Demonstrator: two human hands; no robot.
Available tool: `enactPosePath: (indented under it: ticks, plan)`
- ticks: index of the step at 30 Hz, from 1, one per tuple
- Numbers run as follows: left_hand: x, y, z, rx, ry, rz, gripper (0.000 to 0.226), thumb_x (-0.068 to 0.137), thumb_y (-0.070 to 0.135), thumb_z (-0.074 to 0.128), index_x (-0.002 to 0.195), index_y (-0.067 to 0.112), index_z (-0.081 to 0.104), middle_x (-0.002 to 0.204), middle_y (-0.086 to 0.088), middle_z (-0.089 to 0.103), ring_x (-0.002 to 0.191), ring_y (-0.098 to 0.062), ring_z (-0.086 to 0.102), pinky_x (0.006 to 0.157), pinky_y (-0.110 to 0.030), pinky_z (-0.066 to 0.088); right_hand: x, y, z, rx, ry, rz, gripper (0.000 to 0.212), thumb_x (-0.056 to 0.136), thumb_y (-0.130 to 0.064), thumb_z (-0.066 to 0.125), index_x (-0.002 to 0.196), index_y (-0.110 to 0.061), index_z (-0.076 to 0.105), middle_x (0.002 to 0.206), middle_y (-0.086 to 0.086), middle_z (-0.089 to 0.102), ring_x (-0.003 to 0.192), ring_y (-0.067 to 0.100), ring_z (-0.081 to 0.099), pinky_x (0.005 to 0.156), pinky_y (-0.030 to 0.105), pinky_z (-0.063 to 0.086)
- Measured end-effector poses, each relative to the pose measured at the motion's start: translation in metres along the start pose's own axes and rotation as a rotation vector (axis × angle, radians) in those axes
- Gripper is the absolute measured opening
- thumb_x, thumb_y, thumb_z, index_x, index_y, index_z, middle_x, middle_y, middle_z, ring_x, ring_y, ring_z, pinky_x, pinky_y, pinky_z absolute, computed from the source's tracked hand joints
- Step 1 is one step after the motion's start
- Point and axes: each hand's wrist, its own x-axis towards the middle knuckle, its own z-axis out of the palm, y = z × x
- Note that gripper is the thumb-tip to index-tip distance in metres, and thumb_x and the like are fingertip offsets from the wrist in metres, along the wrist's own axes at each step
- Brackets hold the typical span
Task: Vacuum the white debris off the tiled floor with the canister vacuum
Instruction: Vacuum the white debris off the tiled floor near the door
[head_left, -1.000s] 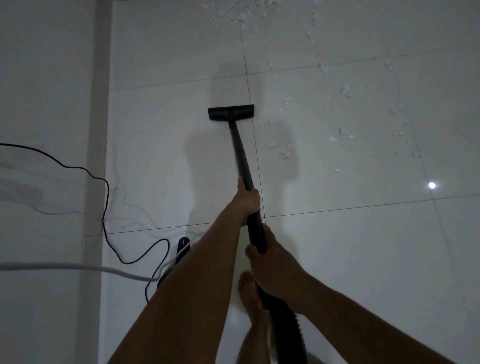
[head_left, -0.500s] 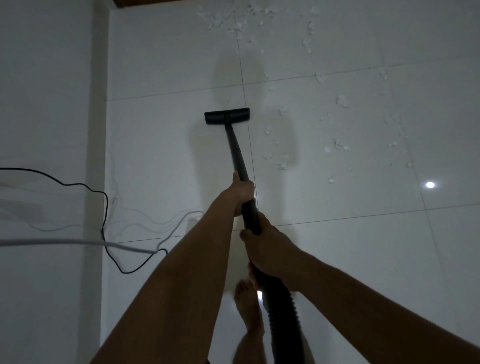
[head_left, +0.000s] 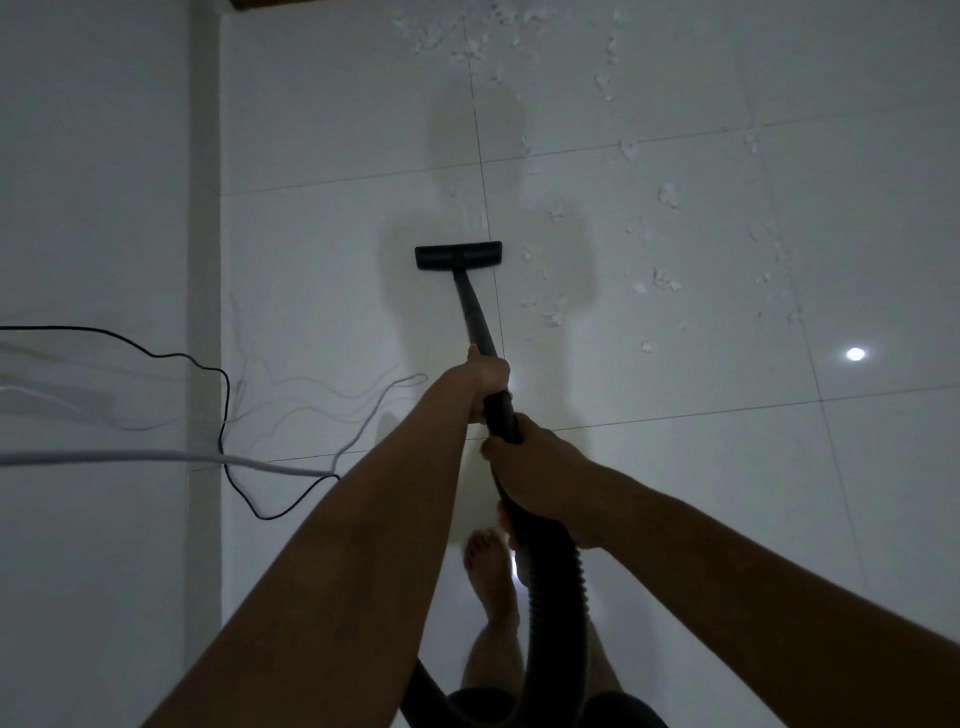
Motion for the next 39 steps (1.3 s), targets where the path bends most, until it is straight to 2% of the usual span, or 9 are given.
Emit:
enactPosePath:
  ticks: [5, 9, 12, 15, 20, 25, 31, 35, 39]
  plan:
    - [0.013, 0.015, 0.004, -0.016, -0.007, 0.014, 0.068, 0.103, 0.011, 0.04, 0.157, 0.03, 0.005, 0.087, -0.011, 0.051, 0.067, -0.019, 0.052, 0.054, -0.032, 0.049, 0.012, -0.009, -0.013, -0.024, 0.009, -0.004, 0.05, 0.109, -0.025, 0.047, 0.156, -0.027, 0.032, 0.071, 0.008, 0.056, 0.045, 0.014, 0.055, 0.043, 0.025, 0.05]
    - [0.024, 0.031, 0.005, -0.046, -0.016, 0.005, 0.07, 0.102, 0.009, 0.04, 0.157, 0.033, 0.005, 0.084, -0.01, 0.051, 0.063, -0.018, 0.05, 0.05, -0.031, 0.046, 0.021, -0.02, -0.024, -0.092, 0.02, -0.032, 0.04, 0.108, -0.025, 0.045, 0.148, -0.021, 0.041, 0.074, 0.008, 0.056, 0.053, 0.017, 0.056, 0.054, 0.029, 0.054]
    - [0.031, 0.042, 0.004, -0.049, -0.015, 0.01, 0.069, 0.102, 0.009, 0.04, 0.157, 0.033, 0.005, 0.083, -0.01, 0.051, 0.062, -0.017, 0.05, 0.05, -0.03, 0.046, 0.026, -0.029, -0.031, -0.048, 0.007, -0.017, 0.035, 0.108, -0.024, 0.045, 0.142, -0.019, 0.044, 0.072, 0.009, 0.055, 0.047, 0.016, 0.056, 0.045, 0.025, 0.05]
    - [0.035, 0.052, 0.001, -0.045, -0.016, 0.026, 0.068, 0.101, 0.008, 0.041, 0.157, 0.031, 0.008, 0.086, -0.01, 0.051, 0.063, -0.018, 0.051, 0.05, -0.031, 0.048, 0.031, -0.038, -0.034, -0.011, 0.0, -0.002, 0.042, 0.107, -0.023, 0.047, 0.148, -0.023, 0.04, 0.072, 0.009, 0.055, 0.044, 0.015, 0.056, 0.04, 0.022, 0.048]
    - [0.045, 0.07, -0.007, -0.046, -0.02, 0.034, 0.067, 0.1, 0.008, 0.04, 0.156, 0.032, 0.012, 0.083, -0.01, 0.051, 0.061, -0.017, 0.049, 0.047, -0.03, 0.046, 0.044, -0.054, -0.037, 0.019, -0.001, -0.016, 0.051, 0.107, -0.023, 0.047, 0.156, -0.03, 0.032, 0.074, 0.01, 0.057, 0.047, 0.017, 0.057, 0.039, 0.023, 0.049]
    - [0.059, 0.08, -0.011, -0.031, -0.004, 0.049, 0.063, 0.099, 0.009, 0.042, 0.153, 0.03, 0.017, 0.087, -0.012, 0.051, 0.065, -0.021, 0.051, 0.052, -0.034, 0.048, 0.061, -0.062, -0.039, 0.032, -0.008, -0.02, 0.053, 0.106, -0.021, 0.047, 0.155, -0.032, 0.031, 0.076, 0.011, 0.055, 0.053, 0.02, 0.057, 0.04, 0.024, 0.05]
    - [0.053, 0.059, -0.002, -0.054, -0.003, 0.05, 0.065, 0.101, 0.01, 0.042, 0.155, 0.031, 0.013, 0.097, -0.013, 0.052, 0.067, -0.02, 0.052, 0.049, -0.031, 0.047, 0.053, -0.042, -0.039, -0.05, -0.001, -0.021, 0.059, 0.107, -0.022, 0.047, 0.159, -0.034, 0.023, 0.079, 0.012, 0.058, 0.049, 0.016, 0.058, 0.038, 0.021, 0.047]
    - [0.056, 0.037, 0.009, -0.11, 0.003, 0.046, 0.065, 0.1, 0.012, 0.043, 0.153, 0.037, 0.013, 0.086, -0.013, 0.053, 0.062, -0.02, 0.054, 0.051, -0.033, 0.049, 0.047, -0.024, -0.036, -0.16, 0.019, -0.065, 0.061, 0.109, -0.023, 0.045, 0.162, -0.029, 0.018, 0.077, 0.008, 0.058, 0.034, 0.005, 0.054, 0.033, 0.013, 0.039]
    - [0.068, 0.03, 0.008, -0.117, 0.005, 0.061, 0.067, 0.101, 0.014, 0.042, 0.154, 0.039, 0.009, 0.084, -0.012, 0.052, 0.063, -0.019, 0.054, 0.057, -0.035, 0.053, 0.057, -0.021, -0.034, -0.197, 0.041, -0.069, 0.06, 0.109, -0.024, 0.046, 0.162, -0.03, 0.019, 0.079, 0.005, 0.056, 0.042, 0.005, 0.052, 0.031, 0.01, 0.035]
